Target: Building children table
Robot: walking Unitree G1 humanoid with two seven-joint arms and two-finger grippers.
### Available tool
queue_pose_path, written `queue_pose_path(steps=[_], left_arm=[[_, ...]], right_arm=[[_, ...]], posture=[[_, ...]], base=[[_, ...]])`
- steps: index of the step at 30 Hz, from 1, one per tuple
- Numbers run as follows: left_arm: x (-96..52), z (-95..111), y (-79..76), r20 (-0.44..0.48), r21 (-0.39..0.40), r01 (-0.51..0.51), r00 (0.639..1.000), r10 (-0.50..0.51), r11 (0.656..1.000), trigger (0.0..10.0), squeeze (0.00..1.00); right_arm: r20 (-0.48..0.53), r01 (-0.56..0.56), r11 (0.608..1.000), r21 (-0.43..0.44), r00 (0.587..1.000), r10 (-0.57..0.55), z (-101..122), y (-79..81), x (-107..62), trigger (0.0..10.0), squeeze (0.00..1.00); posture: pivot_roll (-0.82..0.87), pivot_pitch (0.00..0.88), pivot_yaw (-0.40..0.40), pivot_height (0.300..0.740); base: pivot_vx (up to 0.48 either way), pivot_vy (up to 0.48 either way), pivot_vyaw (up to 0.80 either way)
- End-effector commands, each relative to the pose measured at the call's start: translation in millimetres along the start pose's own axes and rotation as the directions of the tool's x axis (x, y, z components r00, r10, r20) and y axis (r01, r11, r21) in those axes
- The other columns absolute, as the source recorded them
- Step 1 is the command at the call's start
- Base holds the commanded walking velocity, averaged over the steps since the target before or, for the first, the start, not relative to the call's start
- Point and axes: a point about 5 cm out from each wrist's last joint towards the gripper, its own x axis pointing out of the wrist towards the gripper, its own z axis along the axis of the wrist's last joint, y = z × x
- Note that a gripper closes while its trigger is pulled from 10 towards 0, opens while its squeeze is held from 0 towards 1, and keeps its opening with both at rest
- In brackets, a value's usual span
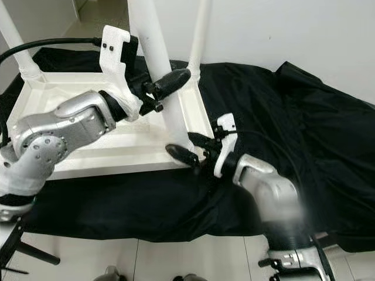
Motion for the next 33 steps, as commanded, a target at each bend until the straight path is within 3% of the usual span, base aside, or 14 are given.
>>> queue_pose_path(steps=[1,2,9,12,21,22,25,26,33], left_arm=[[1.5,5,-10.2,-0.006,0.031,0.188,0.982,-0.188,0.982,10.0,0.00],[4.4,7,-4.1,-0.020,0.070,0.116,0.993,-0.115,0.991,10.0,0.00],[15.2,13,1.1,0.001,0.076,0.027,1.000,-0.027,0.997,10.0,0.00],[27.5,22,4.3,0.042,0.029,-0.053,0.998,0.051,0.998,10.0,0.00],[38.2,28,1.8,0.080,0.005,-0.104,0.991,0.103,0.995,10.0,0.00],[41.4,29,-0.3,0.097,-0.002,-0.113,0.989,0.113,0.994,10.0,0.00],[43.3,30,-1.7,0.109,-0.006,-0.117,0.987,0.117,0.993,10.0,0.00],[46.8,28,-4.0,0.108,-0.008,-0.117,0.987,0.117,0.993,10.0,0.00],[53.3,22,-9.2,0.086,-0.015,-0.104,0.991,0.104,0.995,10.0,0.00]], right_arm=[[0.024,0.042,0.998,-0.045,0.999,-0.041,9,-2.3,2.3,10.0,0.00],[0.056,0.104,0.989,-0.100,0.994,-0.099,20,-3.2,12.0,10.0,0.00],[0.079,0.188,0.964,-0.190,0.981,-0.176,26,-0.5,29.0,10.0,0.00],[0.079,0.257,0.932,-0.256,0.966,-0.245,20,4.9,43.9,10.0,0.00],[0.130,0.364,0.882,-0.299,0.931,-0.340,14,11.4,59.9,10.0,0.00],[0.156,0.415,0.851,-0.322,0.910,-0.384,15,10.2,60.7,10.0,0.00],[0.176,0.449,0.826,-0.339,0.893,-0.413,16,9.4,61.0,10.0,0.00],[0.217,0.492,0.797,-0.351,0.870,-0.442,19,10.2,62.2,10.0,0.00],[0.274,0.540,0.762,-0.358,0.841,-0.467,24,12.2,63.7,10.0,0.00]], posture=[[0.02,0.071,-0.096,0.740],[0.02,0.074,-0.094,0.740],[0.04,0.086,-0.093,0.740],[0.04,0.093,-0.098,0.740],[0.04,0.102,-0.085,0.740],[0.03,0.103,-0.080,0.740],[0.03,0.103,-0.080,0.740],[0.03,0.104,-0.072,0.740],[0.02,0.106,-0.070,0.740]], base=[[0.000,0.000,0.00],[0.000,0.000,0.00],[0.000,0.000,0.00],[0.000,0.000,0.00],[0.000,0.000,0.00],[0.000,0.000,0.00],[0.000,0.000,0.00],[0.000,0.000,0.00],[0.000,0.000,0.00]])
